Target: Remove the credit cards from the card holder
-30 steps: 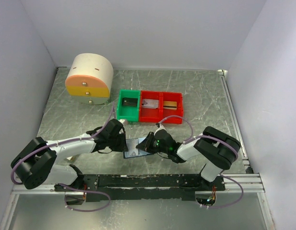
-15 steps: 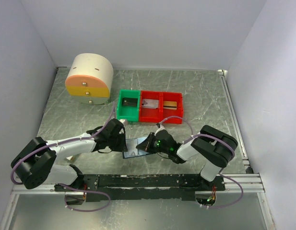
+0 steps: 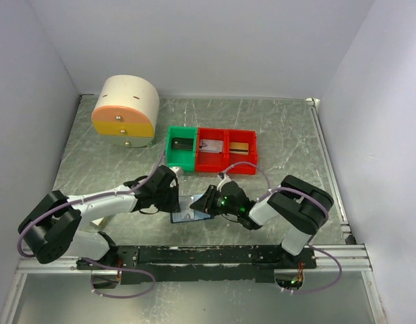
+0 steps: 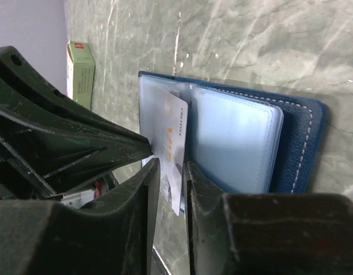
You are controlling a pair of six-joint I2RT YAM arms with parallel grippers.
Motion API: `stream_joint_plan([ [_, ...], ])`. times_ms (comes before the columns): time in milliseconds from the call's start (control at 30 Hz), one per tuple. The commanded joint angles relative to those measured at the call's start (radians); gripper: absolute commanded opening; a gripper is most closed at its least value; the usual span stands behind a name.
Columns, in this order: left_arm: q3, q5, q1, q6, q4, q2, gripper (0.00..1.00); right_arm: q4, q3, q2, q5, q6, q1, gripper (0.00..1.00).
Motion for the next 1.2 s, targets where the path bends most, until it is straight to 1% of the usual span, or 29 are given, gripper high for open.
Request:
stream_joint_plan([
  [0, 0.021, 0.033, -0.01, 0.023, 0.018, 0.025, 0.17, 0.141, 0.004, 0.063, -0.06, 0.0, 0.005, 0.26],
  [67, 0.013, 0.038, -0.011, 0.01, 0.036, 0.036, 0.16, 0.173, 0.007, 0.091, -0.072, 0.014, 0.005, 0.26],
  [200, 0.016, 0.027, -0.014, 0.002, 0.027, 0.057, 0.16, 0.22, -0.015, 0.115, -0.055, 0.046, 0.005, 0.13],
  [267, 0.02, 0.019, -0.015, 0.004, 0.018, 0.061, 0.16, 0.172, -0.016, 0.097, -0.039, 0.04, 0.004, 0.07],
  [367, 0.02, 0.009, -0.014, 0.003, 0.015, 0.058, 0.16, 0.044, -0.008, 0.039, 0.012, 0.01, 0.005, 0.02],
  [467, 0.019, 0.007, -0.016, 0.0, 0.02, 0.058, 0.16, -0.049, -0.008, -0.016, 0.044, -0.018, -0.003, 0.02],
  [533, 0.022, 0.007, -0.017, 0.0, 0.02, 0.063, 0.16, -0.051, -0.015, -0.03, 0.041, -0.023, -0.008, 0.03],
  [700, 0.026, 0.007, -0.017, -0.003, 0.025, 0.074, 0.16, 0.064, 0.024, 0.043, -0.039, -0.006, 0.0, 0.11],
  [867, 0.025, 0.006, -0.021, -0.005, 0.025, 0.073, 0.15, 0.16, 0.032, 0.119, -0.059, 0.027, 0.014, 0.18],
  [967, 0.02, 0.004, -0.024, -0.007, 0.023, 0.072, 0.15, 0.135, 0.035, 0.115, -0.059, 0.013, 0.013, 0.17],
  [1100, 0.016, -0.005, -0.026, -0.008, 0.015, 0.065, 0.15, 0.058, 0.02, 0.067, -0.019, -0.002, 0.011, 0.09],
  [1167, 0.016, -0.006, -0.026, -0.006, 0.011, 0.062, 0.15, 0.021, 0.015, 0.041, -0.004, -0.016, 0.006, 0.06],
])
